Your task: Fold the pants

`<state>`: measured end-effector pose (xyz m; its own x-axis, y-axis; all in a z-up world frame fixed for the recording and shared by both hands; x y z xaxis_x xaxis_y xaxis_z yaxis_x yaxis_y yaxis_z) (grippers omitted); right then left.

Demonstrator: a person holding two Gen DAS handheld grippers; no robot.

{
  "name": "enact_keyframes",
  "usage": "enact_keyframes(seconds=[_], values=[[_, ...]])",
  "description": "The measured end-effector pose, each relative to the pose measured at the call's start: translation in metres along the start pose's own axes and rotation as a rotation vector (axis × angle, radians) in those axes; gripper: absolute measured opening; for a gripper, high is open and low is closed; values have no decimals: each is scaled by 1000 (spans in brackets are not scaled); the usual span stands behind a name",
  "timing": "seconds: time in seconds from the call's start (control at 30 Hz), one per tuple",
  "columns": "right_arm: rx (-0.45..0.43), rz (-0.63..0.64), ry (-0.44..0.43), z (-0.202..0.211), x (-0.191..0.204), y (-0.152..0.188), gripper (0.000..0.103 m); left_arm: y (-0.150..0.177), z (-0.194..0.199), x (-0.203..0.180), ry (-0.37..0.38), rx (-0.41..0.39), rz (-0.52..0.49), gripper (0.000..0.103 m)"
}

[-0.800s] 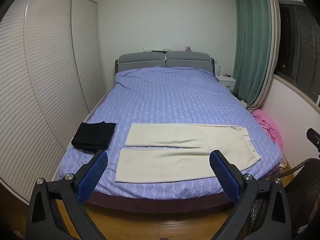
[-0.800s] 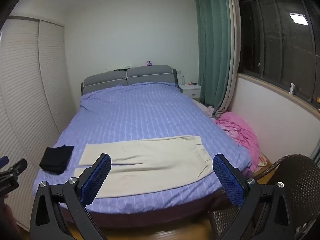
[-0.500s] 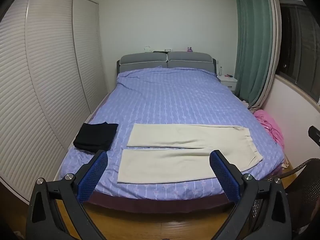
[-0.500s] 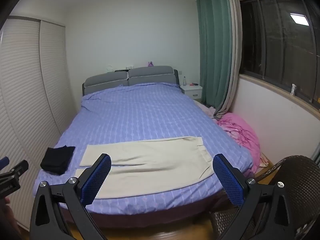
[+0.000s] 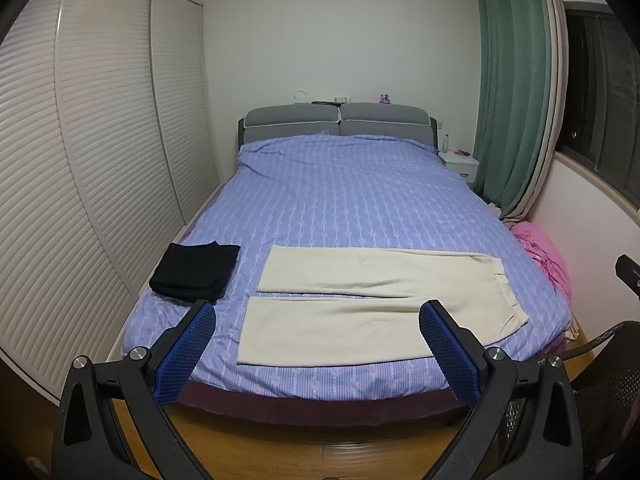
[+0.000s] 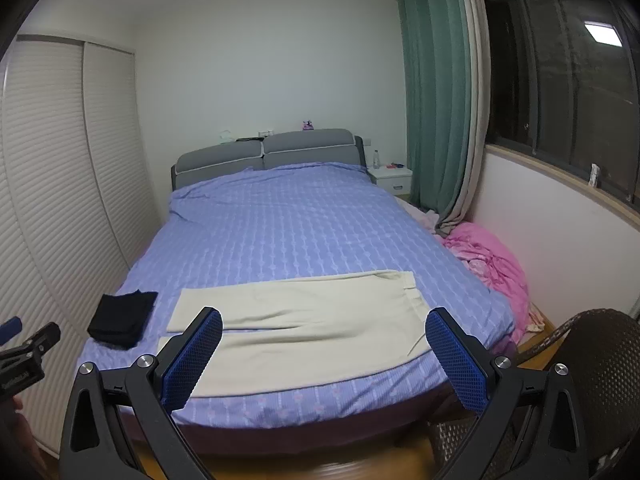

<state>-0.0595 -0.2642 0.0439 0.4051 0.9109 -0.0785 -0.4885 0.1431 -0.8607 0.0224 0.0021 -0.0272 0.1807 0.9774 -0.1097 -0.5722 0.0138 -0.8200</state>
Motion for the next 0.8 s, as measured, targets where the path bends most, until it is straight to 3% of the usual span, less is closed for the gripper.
enact_keyframes(seconds=[0.8], values=[[-11, 12, 3, 0, 7, -3, 103, 0, 7, 2, 19, -14, -3, 103]])
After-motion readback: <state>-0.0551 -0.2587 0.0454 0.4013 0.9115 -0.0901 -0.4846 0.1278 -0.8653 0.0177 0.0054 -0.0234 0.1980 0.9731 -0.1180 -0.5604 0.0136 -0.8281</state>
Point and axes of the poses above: each gripper's, at about its wrist camera, not at the fingertips, and z roughly against the way its jaws point, x to its left, y to its underside, the point moved 2 cm from there along -z, roughly the way its jaws point, and after that the axes turned 14 degrees about y, right-handed, at the moved point
